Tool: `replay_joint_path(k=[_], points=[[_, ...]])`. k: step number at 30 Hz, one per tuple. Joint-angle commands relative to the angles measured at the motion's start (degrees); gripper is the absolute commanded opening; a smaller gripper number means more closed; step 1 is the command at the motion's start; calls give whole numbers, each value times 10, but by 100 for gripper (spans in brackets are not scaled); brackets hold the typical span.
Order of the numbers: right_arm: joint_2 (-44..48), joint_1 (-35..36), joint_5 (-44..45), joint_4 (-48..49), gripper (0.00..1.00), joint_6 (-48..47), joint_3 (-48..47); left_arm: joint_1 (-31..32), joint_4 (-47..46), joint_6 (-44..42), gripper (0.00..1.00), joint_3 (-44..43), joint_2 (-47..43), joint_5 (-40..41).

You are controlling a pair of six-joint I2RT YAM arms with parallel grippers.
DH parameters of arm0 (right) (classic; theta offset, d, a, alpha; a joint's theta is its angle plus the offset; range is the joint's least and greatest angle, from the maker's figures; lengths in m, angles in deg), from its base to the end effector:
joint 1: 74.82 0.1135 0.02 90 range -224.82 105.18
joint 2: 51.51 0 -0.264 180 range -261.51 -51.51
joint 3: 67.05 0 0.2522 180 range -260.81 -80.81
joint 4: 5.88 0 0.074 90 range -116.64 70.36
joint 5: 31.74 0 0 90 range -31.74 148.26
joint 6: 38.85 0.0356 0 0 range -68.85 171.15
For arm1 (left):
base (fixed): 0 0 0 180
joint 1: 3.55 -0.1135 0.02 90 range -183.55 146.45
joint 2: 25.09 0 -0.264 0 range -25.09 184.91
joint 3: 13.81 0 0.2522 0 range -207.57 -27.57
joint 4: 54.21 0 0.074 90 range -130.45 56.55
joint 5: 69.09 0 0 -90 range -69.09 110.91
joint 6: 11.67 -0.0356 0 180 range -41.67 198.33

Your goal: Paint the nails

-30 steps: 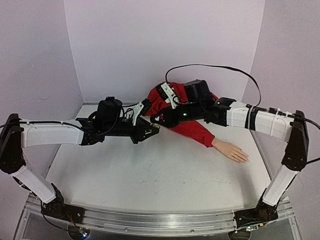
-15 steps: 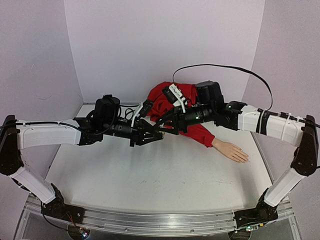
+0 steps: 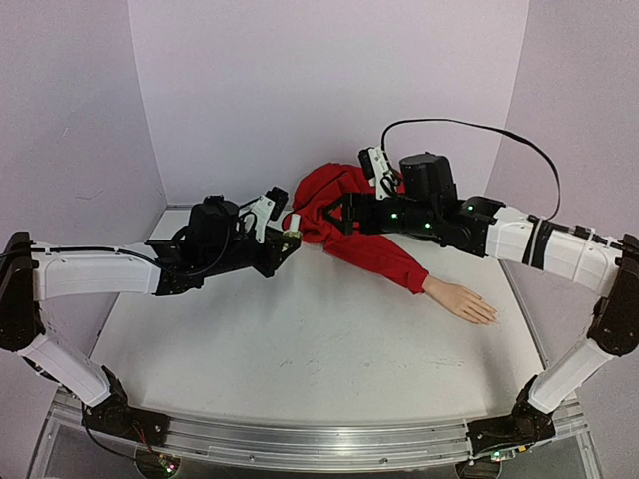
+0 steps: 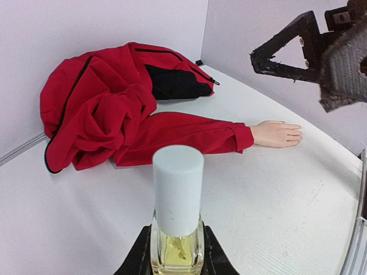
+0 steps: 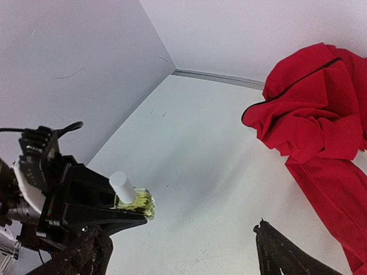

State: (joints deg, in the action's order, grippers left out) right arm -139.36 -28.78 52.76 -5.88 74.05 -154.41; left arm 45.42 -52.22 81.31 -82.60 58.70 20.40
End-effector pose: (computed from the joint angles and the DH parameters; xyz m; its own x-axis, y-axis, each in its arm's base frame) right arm 0.2556 0.2699 0.3742 -0.3102 0.2364 -0.9208 -0.7190 0.5753 0.3899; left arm 0.2229 -0.2566 0.2787 -0.2311 0.1863 -0.9549 0.7489 0.6606 -0.0523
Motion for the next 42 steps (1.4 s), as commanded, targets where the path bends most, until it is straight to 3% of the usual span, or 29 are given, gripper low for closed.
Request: replay_joint_path(k=[1, 6, 13, 22, 30, 36, 39, 40, 42], points=[[-46, 4, 34, 5, 86, 69, -62, 3, -16, -12, 0, -32, 8, 38], [-101, 26, 23, 3, 82, 72, -115, 8, -13, -15, 0, -39, 16, 39], [-141, 37, 14, 3, 67, 72, -150, 10, -9, -21, 0, -47, 27, 38], [-169, 40, -12, 3, 32, 68, -171, 10, -5, -23, 0, -55, 28, 32], [-175, 40, -31, 8, 35, 57, -168, 10, -2, -22, 0, -61, 24, 24], [-170, 40, -37, 10, 15, 36, -165, 10, -1, -15, 0, -55, 14, 8], [-156, 34, -53, 11, 0, -12, -153, 5, -4, -17, 0, -42, 1, -80], [-148, 30, -67, 13, 0, -40, -145, 1, -4, -27, 0, -42, -1, -161], [-125, 14, -192, 20, 0, -127, -121, -11, -5, -50, 0, -44, -4, -305]])
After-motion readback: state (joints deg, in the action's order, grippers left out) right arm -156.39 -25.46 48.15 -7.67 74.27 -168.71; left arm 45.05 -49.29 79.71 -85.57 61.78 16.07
